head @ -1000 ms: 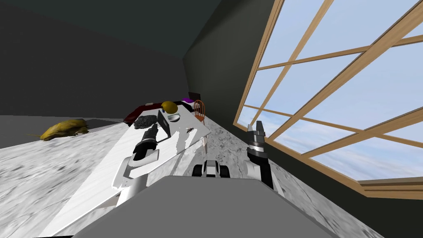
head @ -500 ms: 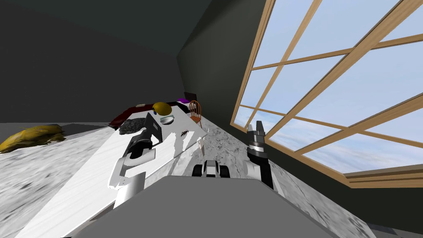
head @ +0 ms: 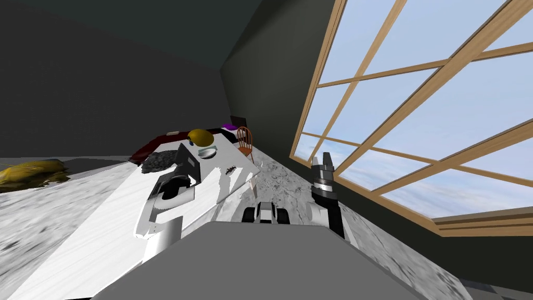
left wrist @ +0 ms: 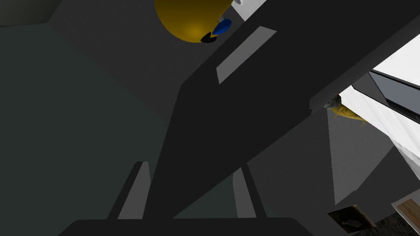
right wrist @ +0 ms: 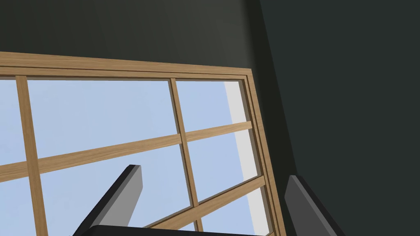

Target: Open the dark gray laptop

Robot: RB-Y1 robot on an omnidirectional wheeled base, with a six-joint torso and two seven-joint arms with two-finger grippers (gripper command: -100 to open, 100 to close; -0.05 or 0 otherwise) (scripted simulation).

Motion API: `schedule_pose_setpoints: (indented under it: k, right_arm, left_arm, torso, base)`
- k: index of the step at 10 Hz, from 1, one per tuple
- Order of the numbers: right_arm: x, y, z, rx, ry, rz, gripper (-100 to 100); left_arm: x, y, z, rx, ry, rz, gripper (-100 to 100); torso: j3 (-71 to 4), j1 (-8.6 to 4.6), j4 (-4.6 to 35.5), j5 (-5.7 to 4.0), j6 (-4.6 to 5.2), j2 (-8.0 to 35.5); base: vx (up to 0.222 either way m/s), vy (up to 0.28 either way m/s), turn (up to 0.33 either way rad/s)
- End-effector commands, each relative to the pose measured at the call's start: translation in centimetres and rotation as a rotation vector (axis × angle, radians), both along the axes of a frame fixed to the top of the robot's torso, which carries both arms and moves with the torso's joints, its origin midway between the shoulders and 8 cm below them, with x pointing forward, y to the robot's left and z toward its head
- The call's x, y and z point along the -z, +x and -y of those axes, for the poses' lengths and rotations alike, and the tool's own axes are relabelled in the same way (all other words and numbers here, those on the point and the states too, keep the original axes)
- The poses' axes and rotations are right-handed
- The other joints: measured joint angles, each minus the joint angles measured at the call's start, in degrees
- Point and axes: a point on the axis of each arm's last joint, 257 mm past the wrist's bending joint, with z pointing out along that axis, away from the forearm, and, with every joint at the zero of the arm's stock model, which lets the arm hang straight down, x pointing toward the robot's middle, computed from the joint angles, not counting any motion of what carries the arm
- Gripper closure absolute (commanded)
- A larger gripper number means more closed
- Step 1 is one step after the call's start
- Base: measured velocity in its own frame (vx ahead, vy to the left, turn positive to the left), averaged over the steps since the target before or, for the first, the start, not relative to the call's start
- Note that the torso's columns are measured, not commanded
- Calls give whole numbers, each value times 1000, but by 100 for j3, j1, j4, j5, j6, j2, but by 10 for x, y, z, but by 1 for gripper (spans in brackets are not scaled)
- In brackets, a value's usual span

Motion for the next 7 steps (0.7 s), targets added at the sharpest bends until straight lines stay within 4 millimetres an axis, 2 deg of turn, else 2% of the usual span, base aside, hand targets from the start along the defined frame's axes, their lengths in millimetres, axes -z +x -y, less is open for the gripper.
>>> schedule_pose_setpoints:
  k: [1, 3, 7]
  right_arm:
    - [0, 0, 0, 0, 0, 0, 0]
    - [0, 0, 0, 0, 0, 0, 0]
    - [0, 0, 0, 0, 0, 0, 0]
  left_arm:
    - [2, 10, 7, 20, -83, 83, 100]
    - [3, 17, 13, 33, -138, 139, 100]
    - [4, 31, 23, 60, -250, 250, 100]
  torso:
    - [17, 18, 20, 19, -2, 17]
    - [9, 33, -8, 41, 18, -2]
    - [-23, 13, -12, 8, 7, -38]
  base:
    - [-72, 76, 124]
    - [-64, 66, 64]
    - [-55, 51, 60]
